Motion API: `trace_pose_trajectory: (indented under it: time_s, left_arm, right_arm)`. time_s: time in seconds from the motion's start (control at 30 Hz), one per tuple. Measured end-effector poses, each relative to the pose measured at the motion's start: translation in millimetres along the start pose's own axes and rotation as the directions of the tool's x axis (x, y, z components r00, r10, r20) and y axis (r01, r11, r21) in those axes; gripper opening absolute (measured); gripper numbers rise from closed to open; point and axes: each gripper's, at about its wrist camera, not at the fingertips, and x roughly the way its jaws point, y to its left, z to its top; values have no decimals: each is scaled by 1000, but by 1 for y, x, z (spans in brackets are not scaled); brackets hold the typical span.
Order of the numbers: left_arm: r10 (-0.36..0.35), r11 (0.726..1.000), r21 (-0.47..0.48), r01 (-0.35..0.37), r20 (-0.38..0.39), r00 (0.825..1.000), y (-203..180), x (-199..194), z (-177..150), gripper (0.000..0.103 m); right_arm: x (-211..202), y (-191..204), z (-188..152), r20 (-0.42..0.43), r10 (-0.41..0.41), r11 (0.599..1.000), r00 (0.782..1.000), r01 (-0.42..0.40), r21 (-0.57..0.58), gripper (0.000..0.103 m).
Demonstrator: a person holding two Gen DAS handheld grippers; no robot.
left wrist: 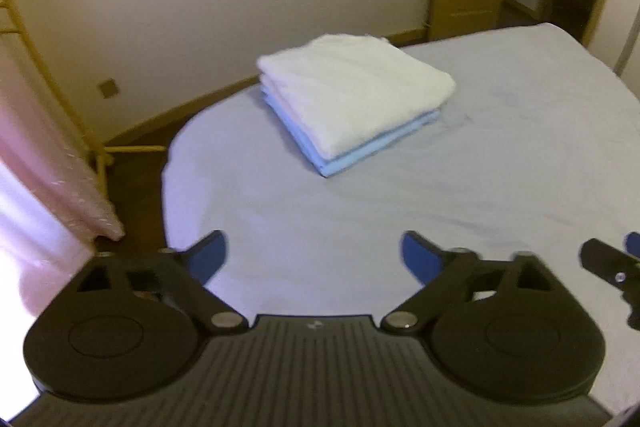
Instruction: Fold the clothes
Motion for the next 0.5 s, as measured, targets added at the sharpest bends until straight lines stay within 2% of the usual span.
trace_pose_trajectory:
  time_s: [0.2, 0.3, 0.37, 0.5]
  left_arm:
    - [24, 999, -50, -21, 56, 998, -5, -17, 0, 102]
    - [63, 996, -70, -57, 86, 994, -7, -24, 2, 102]
    - [89, 993, -79, -83, 87, 992, -9, -24, 2, 102]
    - [92, 992, -94, -86, 69, 993, -10, -17, 1, 102]
  right_arm:
    - [-10, 3, 8, 15, 34, 997, 999, -33, -66, 101]
    - [-7, 6, 14, 12, 48, 994, 999, -47, -100, 101]
    - [-3, 6, 17, 4, 49, 992, 999, -48, -115, 101]
    - [7, 5, 21, -16, 32, 989, 999, -34, -145, 101]
